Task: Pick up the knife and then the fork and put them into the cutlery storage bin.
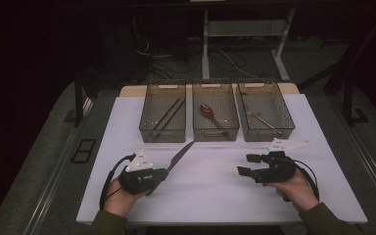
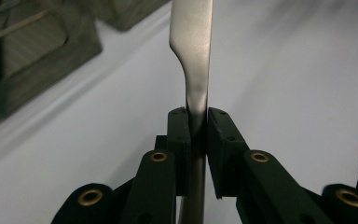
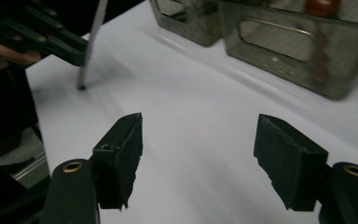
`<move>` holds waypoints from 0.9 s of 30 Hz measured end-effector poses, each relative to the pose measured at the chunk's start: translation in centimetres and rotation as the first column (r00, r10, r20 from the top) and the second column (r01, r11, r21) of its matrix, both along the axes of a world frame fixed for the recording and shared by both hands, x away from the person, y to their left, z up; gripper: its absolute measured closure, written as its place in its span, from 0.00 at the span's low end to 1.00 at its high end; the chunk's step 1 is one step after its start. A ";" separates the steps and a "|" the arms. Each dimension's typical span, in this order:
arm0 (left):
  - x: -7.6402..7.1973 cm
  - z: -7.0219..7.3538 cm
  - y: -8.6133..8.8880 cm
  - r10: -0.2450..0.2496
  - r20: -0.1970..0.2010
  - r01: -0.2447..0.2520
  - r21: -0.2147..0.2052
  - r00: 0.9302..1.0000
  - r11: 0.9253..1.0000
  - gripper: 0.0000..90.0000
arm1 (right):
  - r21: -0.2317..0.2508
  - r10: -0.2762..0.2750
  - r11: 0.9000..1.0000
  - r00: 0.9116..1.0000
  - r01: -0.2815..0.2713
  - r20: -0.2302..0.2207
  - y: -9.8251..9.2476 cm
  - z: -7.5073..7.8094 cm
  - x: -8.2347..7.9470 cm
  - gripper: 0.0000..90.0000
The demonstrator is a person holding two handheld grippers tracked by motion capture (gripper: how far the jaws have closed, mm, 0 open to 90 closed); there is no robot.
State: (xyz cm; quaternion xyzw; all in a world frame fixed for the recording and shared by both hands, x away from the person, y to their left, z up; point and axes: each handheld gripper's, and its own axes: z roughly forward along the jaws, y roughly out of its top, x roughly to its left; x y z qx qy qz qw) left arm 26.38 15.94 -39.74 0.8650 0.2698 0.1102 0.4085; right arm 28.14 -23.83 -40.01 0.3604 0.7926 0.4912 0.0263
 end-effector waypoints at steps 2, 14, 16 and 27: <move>0.3 0.3 -1.2 -0.020 0.004 0.020 -0.018 1.000 1.000 0.88 | 0.014 0.022 1.000 1.000 -0.022 0.002 1.1 0.3 0.1 0.38; 2.5 1.6 -9.4 -0.061 0.079 0.065 -0.051 0.995 0.997 0.88 | 0.132 0.032 0.991 0.999 -0.035 0.030 5.4 2.5 1.4 0.67; 2.8 1.7 -10.4 -0.060 0.088 0.066 -0.059 0.994 0.996 0.88 | 0.138 0.010 0.990 1.000 -0.013 0.024 5.4 2.5 2.0 0.71; 3.7 1.8 -13.4 -0.042 0.117 0.055 -0.110 0.992 0.992 0.88 | 0.177 -0.058 0.983 0.998 0.052 0.029 4.5 2.5 3.0 0.97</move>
